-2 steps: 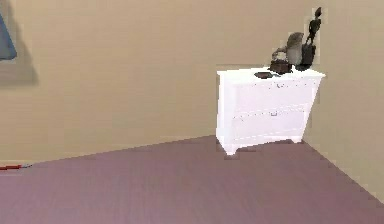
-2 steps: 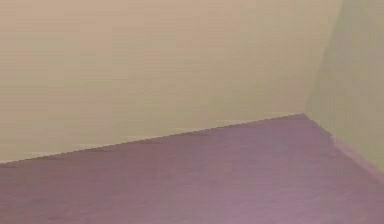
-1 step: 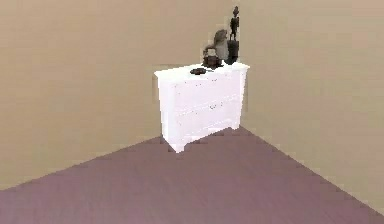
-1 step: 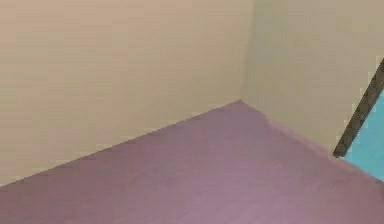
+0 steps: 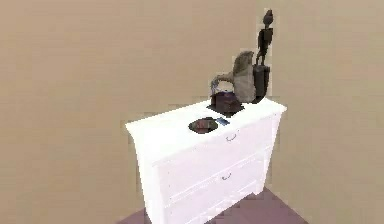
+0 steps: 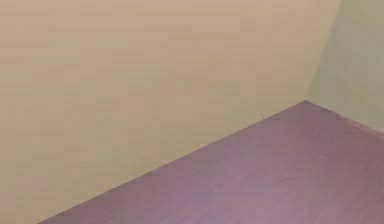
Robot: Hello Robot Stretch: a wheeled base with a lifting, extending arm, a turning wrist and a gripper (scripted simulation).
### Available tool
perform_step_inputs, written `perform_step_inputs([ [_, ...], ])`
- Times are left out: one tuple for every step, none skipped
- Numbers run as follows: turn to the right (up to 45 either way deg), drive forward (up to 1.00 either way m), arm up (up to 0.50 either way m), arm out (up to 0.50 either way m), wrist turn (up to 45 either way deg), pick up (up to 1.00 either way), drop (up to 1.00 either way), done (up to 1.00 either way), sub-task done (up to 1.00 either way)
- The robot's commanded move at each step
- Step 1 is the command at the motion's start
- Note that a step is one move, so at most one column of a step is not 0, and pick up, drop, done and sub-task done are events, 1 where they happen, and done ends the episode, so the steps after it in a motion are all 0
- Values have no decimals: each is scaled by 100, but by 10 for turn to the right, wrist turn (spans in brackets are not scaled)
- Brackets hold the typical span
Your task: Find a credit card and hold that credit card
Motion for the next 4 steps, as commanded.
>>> perform_step_inputs([
  [150,0,0,0,0,0,0,0,0],
  [0,10,0,0,0,0,0,0,0],
  [-450,0,0,0,0,0,0,0,0],
  [-450,0,0,0,0,0,0,0,0],
])
